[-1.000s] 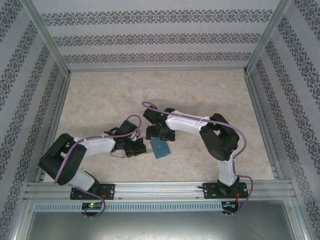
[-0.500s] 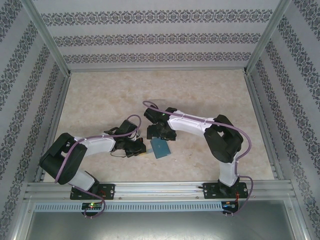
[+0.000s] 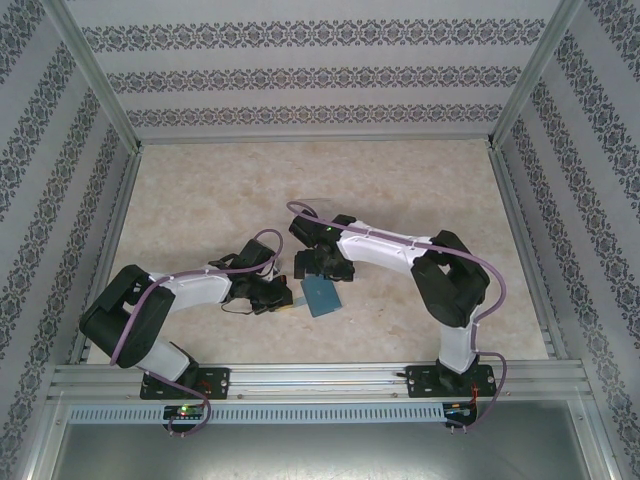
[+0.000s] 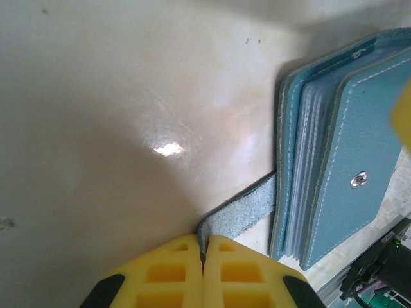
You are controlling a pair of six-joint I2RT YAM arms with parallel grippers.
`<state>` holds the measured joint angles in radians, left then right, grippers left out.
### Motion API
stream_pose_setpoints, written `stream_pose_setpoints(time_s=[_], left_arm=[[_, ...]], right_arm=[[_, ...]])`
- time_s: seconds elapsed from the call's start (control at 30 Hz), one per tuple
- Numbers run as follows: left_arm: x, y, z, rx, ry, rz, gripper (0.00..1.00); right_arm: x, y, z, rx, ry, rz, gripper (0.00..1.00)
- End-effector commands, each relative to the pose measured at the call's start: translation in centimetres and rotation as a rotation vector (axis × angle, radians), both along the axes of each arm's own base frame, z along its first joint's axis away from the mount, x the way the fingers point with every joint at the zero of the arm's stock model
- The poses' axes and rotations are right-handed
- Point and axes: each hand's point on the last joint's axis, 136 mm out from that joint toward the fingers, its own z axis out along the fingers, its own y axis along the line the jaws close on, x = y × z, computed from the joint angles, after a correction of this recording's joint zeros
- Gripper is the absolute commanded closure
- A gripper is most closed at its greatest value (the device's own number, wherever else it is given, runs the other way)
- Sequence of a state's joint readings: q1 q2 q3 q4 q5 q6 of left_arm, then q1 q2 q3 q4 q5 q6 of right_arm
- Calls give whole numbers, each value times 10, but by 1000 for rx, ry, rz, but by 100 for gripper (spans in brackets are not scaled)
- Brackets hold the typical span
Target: Take the credit cards out of the card holder
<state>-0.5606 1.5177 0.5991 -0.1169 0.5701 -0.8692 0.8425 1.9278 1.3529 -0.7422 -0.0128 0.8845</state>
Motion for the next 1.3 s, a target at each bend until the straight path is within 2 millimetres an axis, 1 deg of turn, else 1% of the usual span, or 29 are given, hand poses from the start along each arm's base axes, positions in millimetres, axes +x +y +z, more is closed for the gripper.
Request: stream_pose_setpoints(time_s=[0.0, 0.07, 0.27, 0.5, 0.77, 0.93, 1.2, 1.27], left_arm=[[-2, 5, -18, 50, 24, 3, 100], [-3, 5, -18, 52, 26, 3, 100], [-2, 5, -16, 49, 23, 2, 100], [-2, 5, -16, 54, 24, 0, 100], [-2, 6, -15, 60, 21, 3, 100], [-2, 7, -15, 63, 21, 5, 100], [-1, 8, -16, 71, 20, 8, 100], [0, 7, -16, 70, 21, 9, 100]], right_arm=[[-4, 7, -11, -15, 29, 27, 5], [-4, 6, -14, -18, 33, 26, 5], [-4, 2, -13, -36, 25, 28, 6], [-1, 0, -3, -41, 2, 30, 6], [-3, -11, 10, -63, -25, 37, 7], [-6, -17, 17, -66, -32, 37, 7], [-13, -33, 27, -95, -47, 55, 10], [-15, -30, 25, -83, -35, 80, 10]])
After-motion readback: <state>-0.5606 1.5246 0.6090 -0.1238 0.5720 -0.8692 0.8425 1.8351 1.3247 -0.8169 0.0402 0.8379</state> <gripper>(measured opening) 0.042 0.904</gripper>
